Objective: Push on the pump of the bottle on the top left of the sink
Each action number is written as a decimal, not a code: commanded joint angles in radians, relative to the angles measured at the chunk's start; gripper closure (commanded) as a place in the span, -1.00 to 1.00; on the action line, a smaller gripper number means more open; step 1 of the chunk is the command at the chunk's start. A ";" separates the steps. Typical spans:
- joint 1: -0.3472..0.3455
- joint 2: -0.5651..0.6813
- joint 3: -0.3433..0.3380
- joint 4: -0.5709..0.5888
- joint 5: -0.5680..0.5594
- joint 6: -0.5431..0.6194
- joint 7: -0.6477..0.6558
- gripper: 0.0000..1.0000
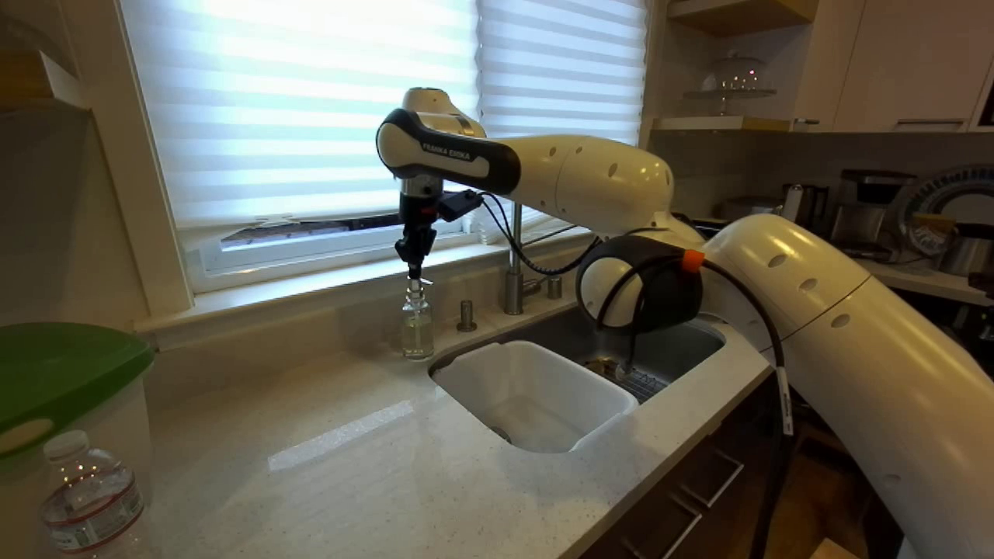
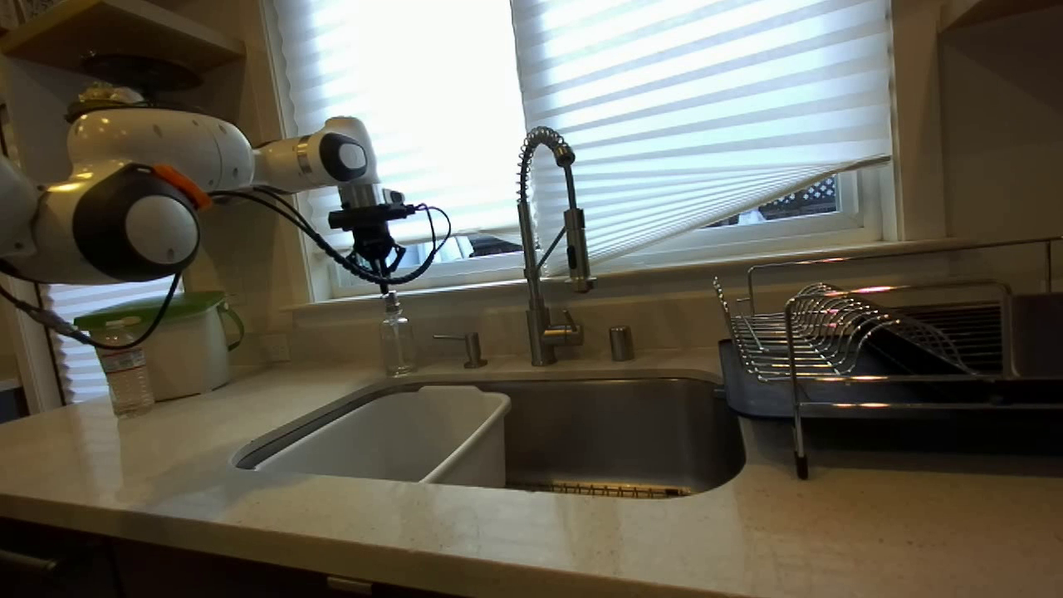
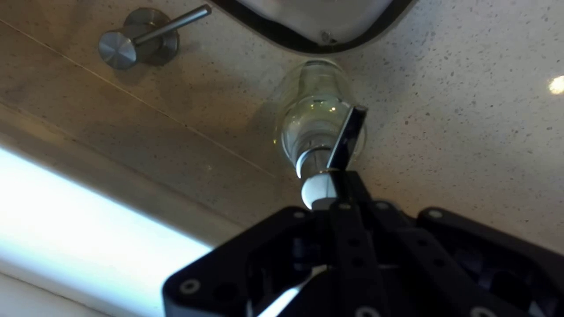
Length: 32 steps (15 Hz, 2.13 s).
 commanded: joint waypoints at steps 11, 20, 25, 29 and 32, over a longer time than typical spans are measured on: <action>0.012 0.000 -0.014 -0.013 0.006 0.025 -0.016 1.00; 0.020 -0.039 -0.025 -0.014 -0.004 0.042 -0.018 1.00; 0.027 -0.083 -0.019 -0.029 0.007 -0.018 -0.010 0.64; 0.035 -0.116 -0.042 -0.032 -0.016 -0.087 0.022 0.02; 0.018 -0.131 -0.044 -0.031 -0.004 -0.151 0.032 -0.43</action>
